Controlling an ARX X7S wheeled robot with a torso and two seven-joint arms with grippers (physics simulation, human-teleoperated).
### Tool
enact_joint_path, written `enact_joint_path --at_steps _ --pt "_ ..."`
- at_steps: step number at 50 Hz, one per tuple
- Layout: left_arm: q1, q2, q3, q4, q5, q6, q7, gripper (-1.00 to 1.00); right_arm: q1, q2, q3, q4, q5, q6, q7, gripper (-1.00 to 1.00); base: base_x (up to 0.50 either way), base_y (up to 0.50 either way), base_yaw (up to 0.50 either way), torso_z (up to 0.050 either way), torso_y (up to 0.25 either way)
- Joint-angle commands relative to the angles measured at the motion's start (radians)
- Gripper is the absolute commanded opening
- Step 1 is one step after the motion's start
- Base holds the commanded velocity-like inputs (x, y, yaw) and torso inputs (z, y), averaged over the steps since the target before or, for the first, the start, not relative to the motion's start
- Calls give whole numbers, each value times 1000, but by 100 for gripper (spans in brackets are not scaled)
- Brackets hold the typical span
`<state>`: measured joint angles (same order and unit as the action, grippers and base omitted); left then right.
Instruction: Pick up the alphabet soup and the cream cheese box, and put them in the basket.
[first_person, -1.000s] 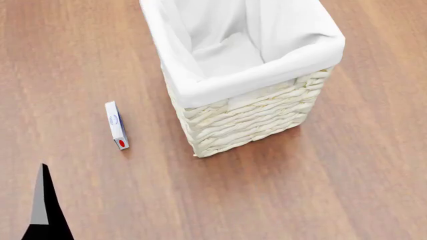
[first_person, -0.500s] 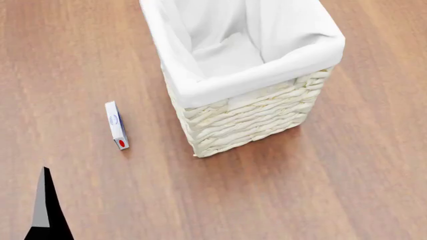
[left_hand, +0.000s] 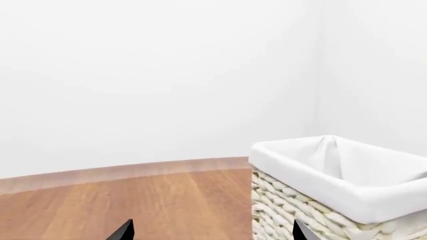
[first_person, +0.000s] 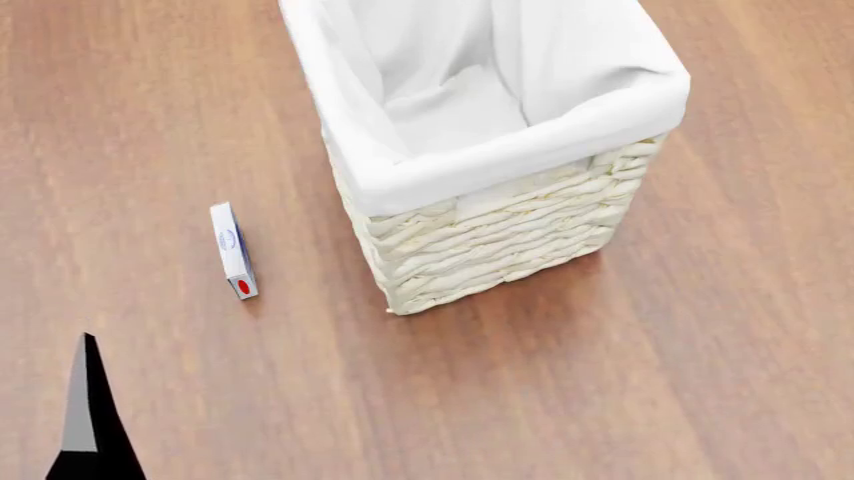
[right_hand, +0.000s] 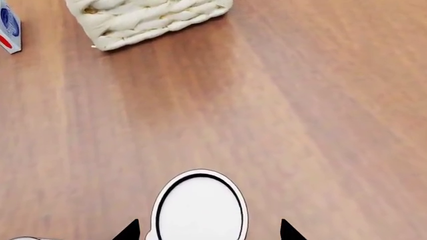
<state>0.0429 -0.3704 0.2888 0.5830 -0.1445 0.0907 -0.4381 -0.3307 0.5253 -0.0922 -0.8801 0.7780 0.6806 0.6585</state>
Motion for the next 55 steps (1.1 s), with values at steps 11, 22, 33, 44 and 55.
enact_joint_path --at_steps 11,22,33,44,55 --pt "3 -6 -6 -5 -1 0 -14 100 53 -7 -50 77 -33 -11 -34 100 0 0 0 0 0" --pt "1 -8 -7 -8 -1 -2 -18 100 73 -14 -75 121 -57 -27 -53 100 0 0 0 0 0" --pt "1 -11 -12 -10 -1 -1 -26 100 110 -18 -114 157 -86 -29 -71 100 0 0 0 0 0" --pt "0 -12 -8 -15 0 2 -28 100 123 -18 -116 164 -71 -12 -62 100 0 0 0 0 0" --pt "0 -17 -10 -11 1 -5 -34 100 140 -25 -139 207 -97 -30 -79 100 0 0 0 0 0"
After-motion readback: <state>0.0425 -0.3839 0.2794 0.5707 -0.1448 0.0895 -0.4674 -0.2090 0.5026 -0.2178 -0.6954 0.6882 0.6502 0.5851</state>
